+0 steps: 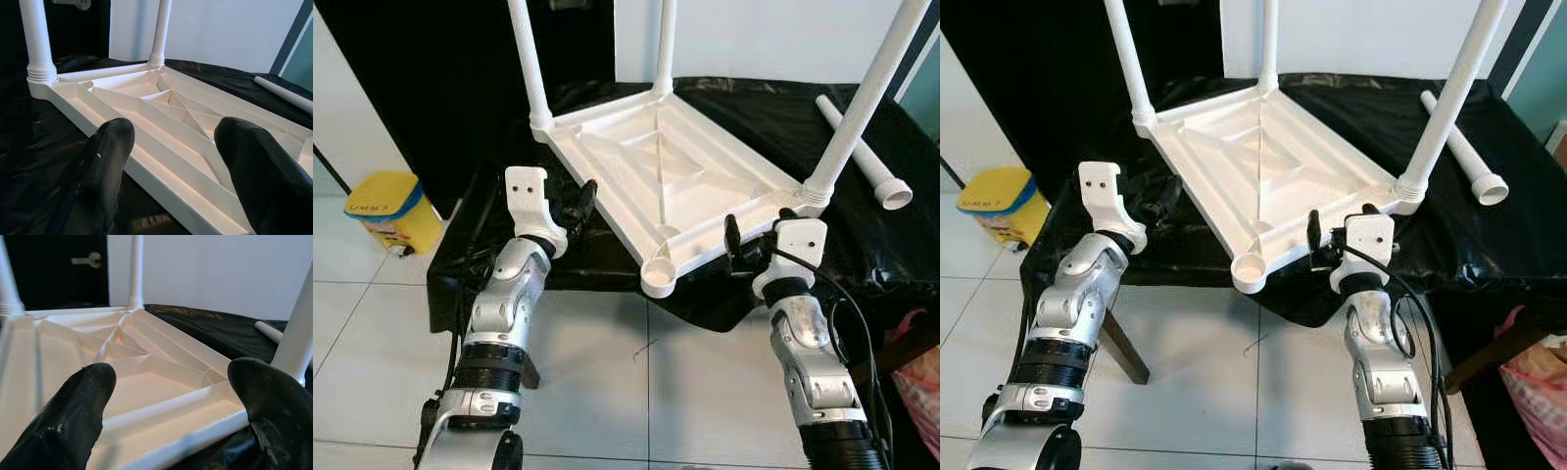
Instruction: Building children table
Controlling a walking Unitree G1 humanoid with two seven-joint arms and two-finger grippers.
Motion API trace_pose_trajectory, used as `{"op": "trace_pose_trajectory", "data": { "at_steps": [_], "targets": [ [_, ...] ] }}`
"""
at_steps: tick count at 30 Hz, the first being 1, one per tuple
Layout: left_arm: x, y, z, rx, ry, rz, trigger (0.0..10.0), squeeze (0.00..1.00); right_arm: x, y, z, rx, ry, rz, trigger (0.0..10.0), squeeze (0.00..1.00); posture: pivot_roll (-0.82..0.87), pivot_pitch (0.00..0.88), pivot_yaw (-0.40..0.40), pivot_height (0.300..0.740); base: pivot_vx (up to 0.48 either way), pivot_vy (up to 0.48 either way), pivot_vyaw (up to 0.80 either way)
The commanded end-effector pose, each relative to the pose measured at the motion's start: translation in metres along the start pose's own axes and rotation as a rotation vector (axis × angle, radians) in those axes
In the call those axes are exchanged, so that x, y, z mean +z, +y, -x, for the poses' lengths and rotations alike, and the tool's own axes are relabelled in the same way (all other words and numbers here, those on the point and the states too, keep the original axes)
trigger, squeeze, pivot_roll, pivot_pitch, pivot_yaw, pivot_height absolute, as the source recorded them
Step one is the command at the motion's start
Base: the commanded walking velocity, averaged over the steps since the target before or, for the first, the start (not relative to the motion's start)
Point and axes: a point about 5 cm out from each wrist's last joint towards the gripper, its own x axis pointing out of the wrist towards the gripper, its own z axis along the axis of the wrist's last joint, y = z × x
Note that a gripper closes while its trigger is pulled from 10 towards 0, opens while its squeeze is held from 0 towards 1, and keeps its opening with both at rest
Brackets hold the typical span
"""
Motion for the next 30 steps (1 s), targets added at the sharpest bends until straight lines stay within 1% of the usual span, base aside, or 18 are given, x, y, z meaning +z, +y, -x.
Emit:
{"op": "trace_pose_trajectory", "data": {
  "at_steps": [1, 18, 20, 27, 28, 30],
  "targets": [
    [0.002, 0.002, 0.001, 0.001, 0.001, -0.003, 10.0, 0.0, -0.001, 0.0, 0.001, -0.003, 0.003, -0.004, 10.0, 0.0, -0.15, 0.088, 0.009, 0.74, 0.345, 0.0, 0.0],
    [0.002, 0.003, 0.003, 0.021, 0.002, -0.008, 10.0, 0.0, -0.002, 0.001, 0.001, 0.004, 0.009, -0.002, 10.0, 0.0, -0.14, 0.095, 0.002, 0.74, 0.322, 0.0, 0.0],
    [0.005, 0.001, 0.004, 0.0, -0.02, -0.02, 10.0, 0.0, -0.002, 0.001, 0.002, 0.003, 0.011, -0.001, 10.0, 0.0, -0.14, 0.094, 0.002, 0.74, 0.0, 0.0, 0.0],
    [0.007, -0.008, 0.003, -0.063, -0.025, -0.055, 10.0, 0.0, -0.004, -0.002, 0.002, -0.023, 0.023, 0.005, 10.0, 0.0, -0.15, 0.09, 0.004, 0.74, 0.0, 0.0, 0.0],
    [0.008, -0.011, 0.003, -0.096, -0.025, -0.074, 10.0, 0.0, -0.005, -0.005, 0.003, -0.054, 0.034, 0.016, 10.0, 0.0, -0.15, 0.088, 0.004, 0.74, 0.0, 0.0, 0.0],
    [0.008, -0.013, 0.003, -0.113, -0.025, -0.087, 10.0, 0.0, -0.006, -0.006, 0.003, -0.07, 0.04, 0.023, 10.0, 0.0, -0.15, 0.088, 0.004, 0.74, 0.0, 0.0, 0.0]
  ]
}}
